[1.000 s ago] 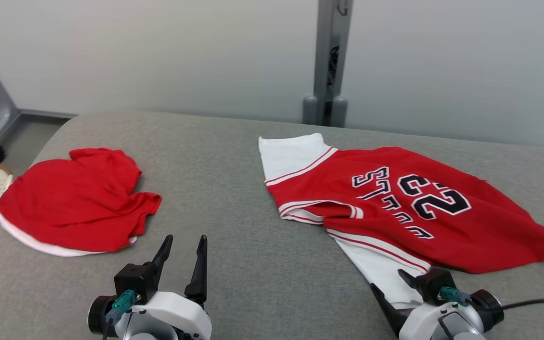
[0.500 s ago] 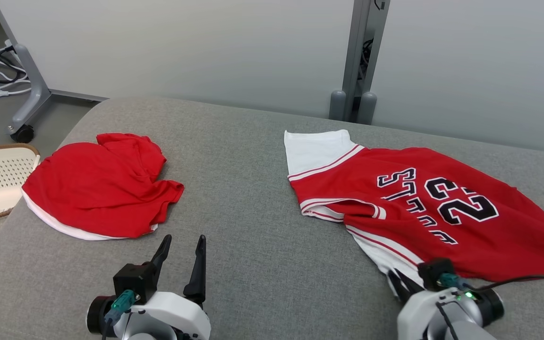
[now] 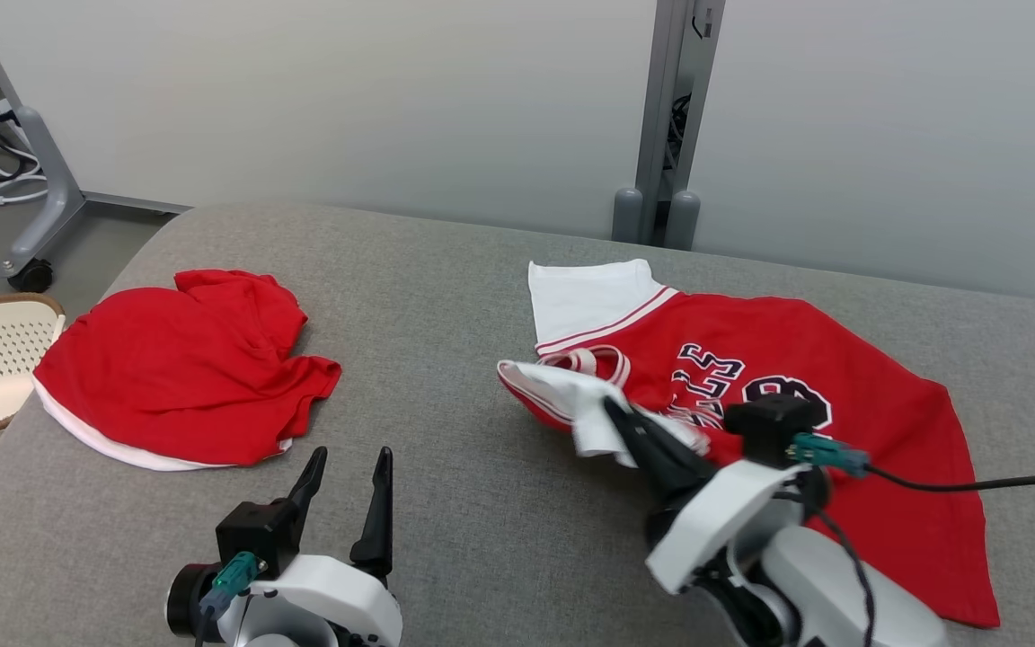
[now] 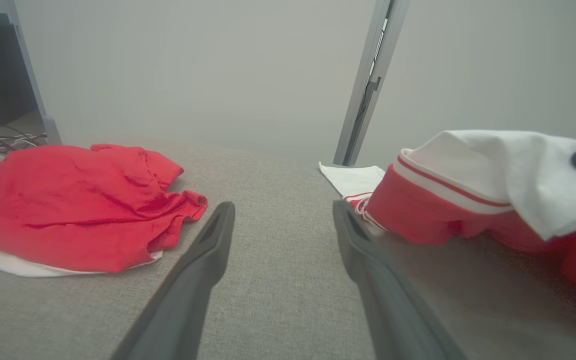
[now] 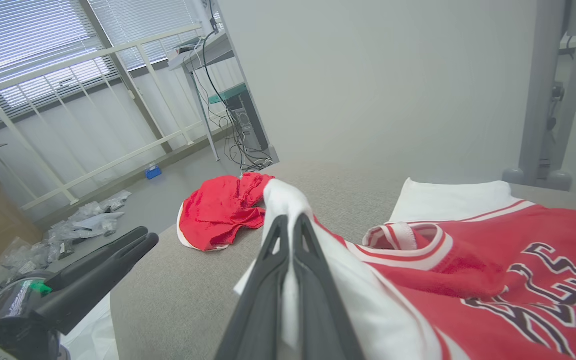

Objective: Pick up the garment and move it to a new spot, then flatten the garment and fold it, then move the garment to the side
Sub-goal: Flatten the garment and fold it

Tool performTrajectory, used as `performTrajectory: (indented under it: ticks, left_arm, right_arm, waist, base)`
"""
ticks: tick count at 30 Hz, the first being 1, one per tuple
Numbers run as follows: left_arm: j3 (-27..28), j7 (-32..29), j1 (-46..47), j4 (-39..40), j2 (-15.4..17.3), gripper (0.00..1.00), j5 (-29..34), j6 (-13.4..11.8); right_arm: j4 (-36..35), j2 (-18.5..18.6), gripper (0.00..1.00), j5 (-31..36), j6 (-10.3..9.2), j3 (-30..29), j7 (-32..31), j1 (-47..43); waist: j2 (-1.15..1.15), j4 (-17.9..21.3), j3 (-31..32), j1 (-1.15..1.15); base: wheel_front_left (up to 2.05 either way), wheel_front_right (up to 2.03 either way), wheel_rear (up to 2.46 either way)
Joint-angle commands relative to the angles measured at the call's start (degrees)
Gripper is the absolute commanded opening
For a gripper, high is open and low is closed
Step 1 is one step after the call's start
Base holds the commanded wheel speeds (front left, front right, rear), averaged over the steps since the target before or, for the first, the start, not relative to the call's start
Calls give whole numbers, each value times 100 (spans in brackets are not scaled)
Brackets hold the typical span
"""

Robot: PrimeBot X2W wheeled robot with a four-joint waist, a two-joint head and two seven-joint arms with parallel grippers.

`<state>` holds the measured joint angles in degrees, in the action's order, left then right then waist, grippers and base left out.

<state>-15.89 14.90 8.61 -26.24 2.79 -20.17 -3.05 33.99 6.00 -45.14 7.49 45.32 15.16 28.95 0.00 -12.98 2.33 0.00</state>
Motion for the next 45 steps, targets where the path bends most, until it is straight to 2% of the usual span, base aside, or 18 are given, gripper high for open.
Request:
performTrajectory:
  ticks: [1, 4, 7, 8, 9, 13, 18, 24, 31, 36, 40, 42, 45]
  left_arm:
    - [-2, 19, 22, 25, 20, 100, -12, -19]
    - [6, 19, 13, 27, 20, 100, -9, -8]
    - [30, 19, 22, 23, 21, 100, 6, 4]
    - [33, 19, 31, 23, 22, 100, 6, 6]
    - [32, 19, 41, 24, 20, 100, 5, 8]
    - [37, 19, 56, 19, 19, 100, 6, 11]
    - [83, 19, 22, 7, 19, 100, 32, 6]
    - [16, 19, 47, 25, 21, 100, -49, -9]
    - [23, 19, -41, 29, 20, 100, -83, -38]
    - [-14, 19, -94, 65, 19, 100, -129, -58]
    - [-41, 19, -127, 93, 21, 100, -162, -67]
    - [-42, 19, -182, 104, 19, 100, -183, -80]
    - [-16, 19, -246, 109, 22, 100, -243, -103]
  right_arm:
    - [68, 152, 0, -104, 1, -11, 10, -41]
    - [620, 391, 0, 80, 1, 125, -87, 20]
    - [1279, 316, 0, 231, 2, 294, -251, 45]
    - [1462, 294, 36, 298, 2, 376, -275, 60]
    - [1590, 244, 100, 345, 2, 497, -299, 67]
    - [1893, 115, 100, 294, 1, 878, -419, 42]
    - [2354, 109, 100, 259, 1, 988, -375, 243]
    - [3000, 54, 100, 371, 1, 694, -78, 525]
    - [3042, 188, 100, 519, 1, 313, 20, 639]
    - [2267, 593, 100, 933, 0, -715, 11, 404]
    - [1045, 820, 100, 1562, 2, -2144, 13, -169]
    - [268, 806, 100, 2108, 1, -2954, 12, -680]
    - [-827, 440, 100, 2844, 2, -3879, 12, -1570]
  waist:
    - [0, -15, -1, 0]
    - [0, -47, -14, 0]
    - [0, -72, -43, 0]
    - [0, -79, -54, 0]
    - [0, -85, -63, 0]
    - [0, -81, -81, 0]
    - [0, 58, -80, 0]
    - [0, 211, -32, 0]
    - [0, 354, 72, 0]
    - [0, 491, 174, 0]
    - [0, 619, 229, 0]
    - [0, 700, 258, 0]
    - [0, 821, 302, 0]
  base:
    - [0, 0, 0]
    - [0, 0, 0]
    - [0, 0, 0]
    - [0, 0, 0]
    - [0, 0, 0]
    - [0, 0, 0]
    - [0, 0, 0]
    - [0, 0, 0]
    - [0, 0, 0]
    - [0, 0, 0]
    - [0, 0, 0]
    - [0, 0, 0]
    - [0, 0, 0]
